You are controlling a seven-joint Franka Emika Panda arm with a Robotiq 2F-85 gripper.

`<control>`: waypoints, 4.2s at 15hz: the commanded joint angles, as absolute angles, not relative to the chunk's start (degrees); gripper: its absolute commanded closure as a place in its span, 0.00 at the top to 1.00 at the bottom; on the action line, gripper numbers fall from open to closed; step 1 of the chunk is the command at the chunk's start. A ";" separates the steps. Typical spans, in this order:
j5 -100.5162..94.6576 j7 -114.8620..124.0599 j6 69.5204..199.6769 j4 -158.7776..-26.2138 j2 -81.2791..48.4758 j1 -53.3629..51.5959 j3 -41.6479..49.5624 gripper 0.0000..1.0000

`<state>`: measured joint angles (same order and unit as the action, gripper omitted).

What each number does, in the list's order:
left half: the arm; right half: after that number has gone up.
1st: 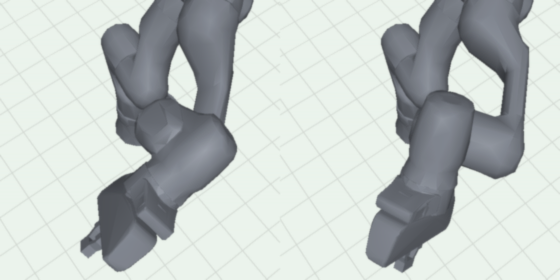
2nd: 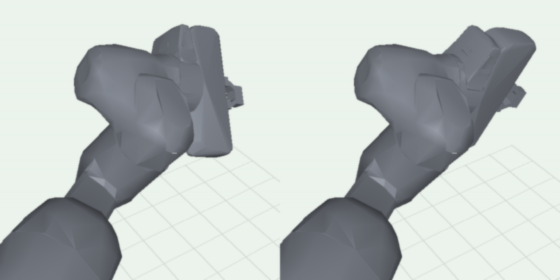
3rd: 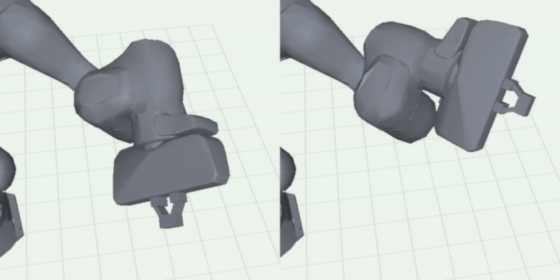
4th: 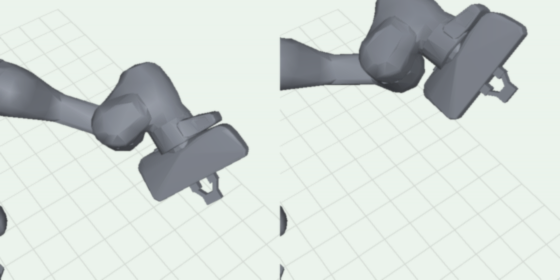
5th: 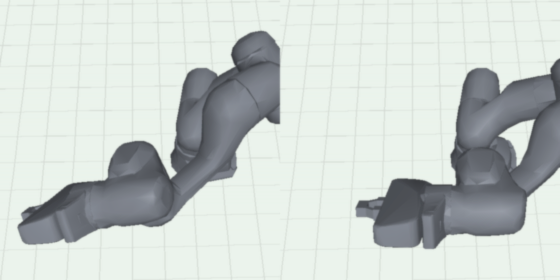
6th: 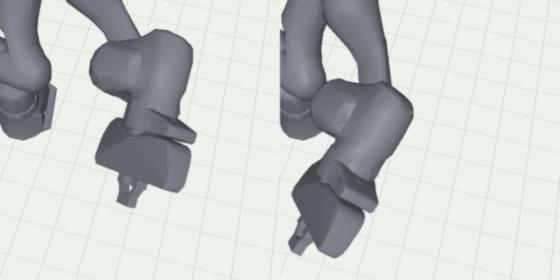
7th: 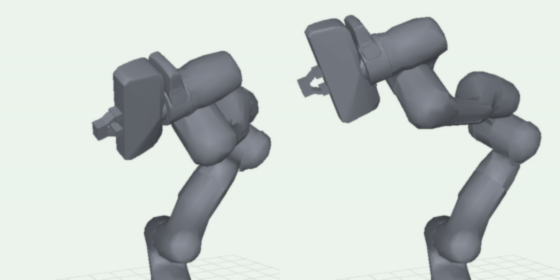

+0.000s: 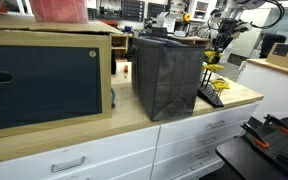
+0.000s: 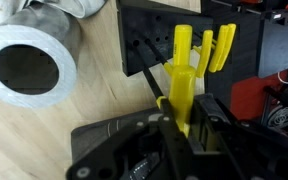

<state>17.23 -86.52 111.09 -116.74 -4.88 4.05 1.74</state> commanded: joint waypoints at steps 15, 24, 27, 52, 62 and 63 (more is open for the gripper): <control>16.17 -88.24 111.72 -121.10 1.05 4.22 2.57 0.06; 16.48 -88.78 112.42 -120.34 -0.15 4.19 2.92 0.06; 16.71 -88.89 112.68 -120.15 -0.71 4.20 2.94 0.06; 16.30 -88.47 114.24 -119.63 -2.38 3.70 1.94 0.06; 17.36 -88.96 114.47 -119.42 -2.72 3.62 1.77 0.06; 17.50 -88.94 114.52 -119.50 -2.71 3.55 1.72 0.06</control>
<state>16.43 -86.70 113.44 -119.76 -2.94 3.76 2.00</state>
